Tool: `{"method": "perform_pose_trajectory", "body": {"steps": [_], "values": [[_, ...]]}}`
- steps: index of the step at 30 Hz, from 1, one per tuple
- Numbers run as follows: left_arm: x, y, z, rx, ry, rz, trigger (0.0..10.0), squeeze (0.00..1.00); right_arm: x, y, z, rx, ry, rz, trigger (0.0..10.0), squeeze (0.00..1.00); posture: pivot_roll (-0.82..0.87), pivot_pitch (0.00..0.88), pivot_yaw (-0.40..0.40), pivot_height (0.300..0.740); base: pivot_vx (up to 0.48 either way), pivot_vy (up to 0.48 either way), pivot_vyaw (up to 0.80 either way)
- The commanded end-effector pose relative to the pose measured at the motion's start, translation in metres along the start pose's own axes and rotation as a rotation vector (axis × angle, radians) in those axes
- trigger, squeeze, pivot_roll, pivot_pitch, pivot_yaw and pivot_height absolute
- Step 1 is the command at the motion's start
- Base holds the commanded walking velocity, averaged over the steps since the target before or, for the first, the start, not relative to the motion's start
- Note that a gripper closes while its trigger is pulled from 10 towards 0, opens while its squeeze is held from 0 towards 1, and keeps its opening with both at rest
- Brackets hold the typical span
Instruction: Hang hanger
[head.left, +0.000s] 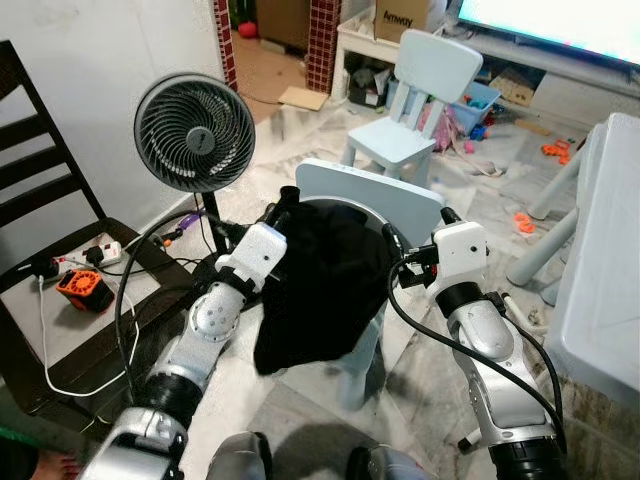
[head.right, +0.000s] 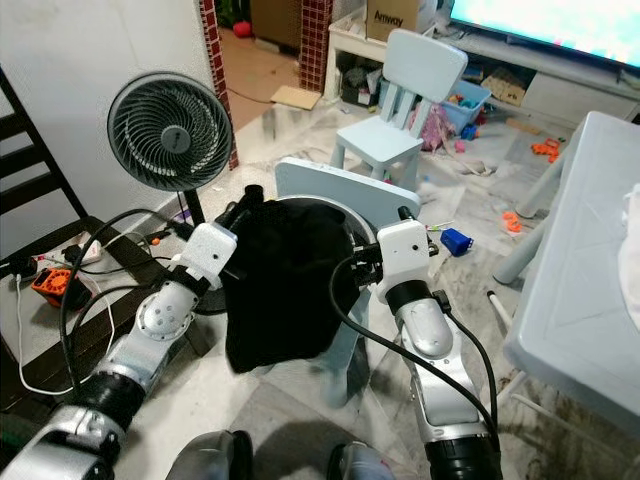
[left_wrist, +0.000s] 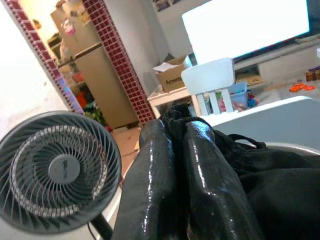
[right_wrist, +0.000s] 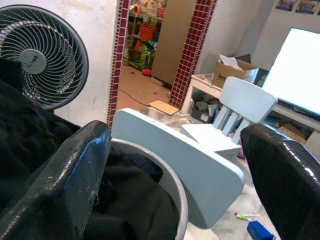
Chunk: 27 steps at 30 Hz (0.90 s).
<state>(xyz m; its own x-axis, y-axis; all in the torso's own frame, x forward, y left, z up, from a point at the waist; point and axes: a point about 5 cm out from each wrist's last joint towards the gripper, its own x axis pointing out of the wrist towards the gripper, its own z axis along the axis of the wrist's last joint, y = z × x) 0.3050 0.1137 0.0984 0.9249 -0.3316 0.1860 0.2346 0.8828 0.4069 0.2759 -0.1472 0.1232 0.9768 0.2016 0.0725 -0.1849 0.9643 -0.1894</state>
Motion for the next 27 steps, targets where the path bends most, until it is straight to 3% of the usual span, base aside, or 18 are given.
{"method": "perform_pose_trajectory", "body": {"steps": [1,5,12,16,21,24,25,27], "values": [[-0.001,0.006,0.005,-0.048,0.005,0.064,0.0,0.00,-0.003,-0.003,-0.003,0.013,0.000,-0.028,10.0,0.00,0.04,0.000,0.020,0.740,0.000,0.000,0.00],[-0.004,-0.001,0.014,-0.111,0.004,0.049,0.0,0.00,-0.006,-0.006,-0.010,0.040,0.014,-0.061,10.0,0.00,0.05,0.000,0.020,0.740,0.000,0.000,0.00],[0.011,-0.009,0.049,-0.191,-0.058,-0.088,0.0,0.00,0.003,-0.022,-0.014,0.093,0.017,-0.148,10.0,0.00,0.07,0.000,0.027,0.740,0.000,0.000,0.00],[0.011,-0.011,0.051,-0.211,-0.054,-0.130,0.0,0.00,0.006,-0.023,-0.013,0.091,0.012,-0.150,10.0,0.00,0.07,0.000,0.028,0.740,0.000,0.000,0.00],[0.002,-0.013,0.045,-0.233,-0.014,-0.157,0.0,0.00,0.007,-0.023,-0.014,0.091,0.006,-0.154,10.0,0.00,0.06,0.000,0.029,0.740,0.000,0.000,0.00],[-0.011,-0.012,0.030,-0.246,0.060,-0.141,0.0,0.00,0.003,-0.029,-0.017,0.083,0.014,-0.184,10.0,0.00,0.05,0.000,0.029,0.740,0.000,0.000,0.00],[-0.016,-0.013,0.024,-0.263,0.089,-0.133,1.0,0.00,0.000,-0.032,-0.021,0.088,0.027,-0.204,10.0,0.00,0.03,0.000,0.033,0.740,0.000,0.000,0.00],[-0.026,-0.016,0.015,-0.287,0.136,-0.126,0.2,0.00,-0.007,-0.039,-0.029,0.097,0.061,-0.251,10.0,0.00,0.03,0.000,0.036,0.740,0.000,0.000,0.00]]}}
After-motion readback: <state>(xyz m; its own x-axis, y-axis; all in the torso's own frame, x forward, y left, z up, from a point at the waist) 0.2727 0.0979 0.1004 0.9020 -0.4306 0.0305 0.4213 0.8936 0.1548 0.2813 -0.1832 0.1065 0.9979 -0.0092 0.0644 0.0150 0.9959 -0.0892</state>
